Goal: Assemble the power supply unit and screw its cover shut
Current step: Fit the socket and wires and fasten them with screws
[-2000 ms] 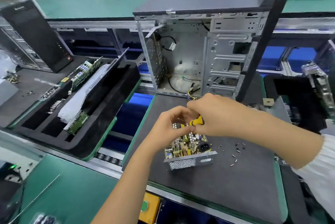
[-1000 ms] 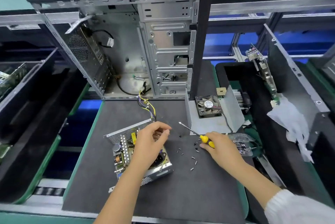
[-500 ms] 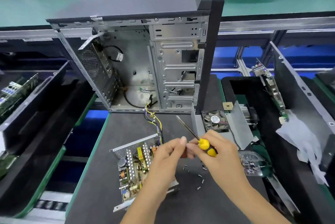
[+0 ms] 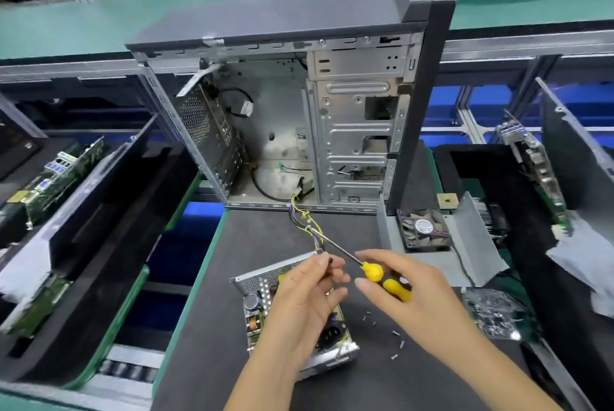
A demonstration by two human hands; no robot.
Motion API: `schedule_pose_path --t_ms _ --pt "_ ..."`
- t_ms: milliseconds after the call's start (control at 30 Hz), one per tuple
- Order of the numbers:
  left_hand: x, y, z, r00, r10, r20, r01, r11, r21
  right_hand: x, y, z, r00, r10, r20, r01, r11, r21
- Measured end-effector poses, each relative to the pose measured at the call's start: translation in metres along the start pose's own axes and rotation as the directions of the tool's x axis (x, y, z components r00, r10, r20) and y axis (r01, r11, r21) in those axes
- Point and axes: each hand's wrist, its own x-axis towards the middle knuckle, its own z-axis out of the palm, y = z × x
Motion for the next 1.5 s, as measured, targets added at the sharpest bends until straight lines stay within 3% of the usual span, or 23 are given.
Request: schedule_pose_path --t_ms 100,400,800,967,1067,1167,1333,1500 --pt "-0.002 0.007 -0.003 0.998 0.011 -0.055 -0.019 0.990 -0.142 -0.005 -0.001 -0.006 1.000 0.002 0.025 -0.002 1.000 0.020" --pt "-0.004 0.023 -0.005 0.989 0.146 -0.038 -0.144 0.988 0.048 -0.011 -0.012 -0.016 0.995 -0.096 0.012 0.095 0.953 -0.288" --pt "-0.001 0.022 -0.002 0.985 0.169 -0.029 -0.168 0.984 0.057 -0.013 -0.021 -0.023 1.000 -0.025 0.017 0.029 0.942 -0.335" --pt "-0.002 0.020 -0.006 0.963 0.269 -0.019 -0.260 0.945 0.199 -0.015 -0.024 -0.026 0.999 0.011 0.039 0.002 0.947 -0.322" --pt "-0.001 0.021 -0.013 0.917 0.397 0.036 -0.372 0.820 0.435 -0.015 -0.025 -0.029 0.996 0.040 0.076 -0.015 0.952 -0.307" --pt "0.001 0.022 -0.017 0.889 0.447 0.095 -0.423 0.725 0.543 -0.014 -0.024 -0.028 0.991 0.058 0.119 -0.026 0.966 -0.258" --pt "0.010 0.019 -0.020 0.906 0.420 0.053 -0.384 0.762 0.522 -0.004 -0.023 -0.034 0.979 0.097 0.181 -0.075 0.989 -0.124" --pt "0.020 0.020 -0.023 0.940 0.335 0.064 -0.324 0.819 0.474 -0.003 -0.019 -0.040 0.982 0.151 0.109 -0.149 0.988 -0.029"
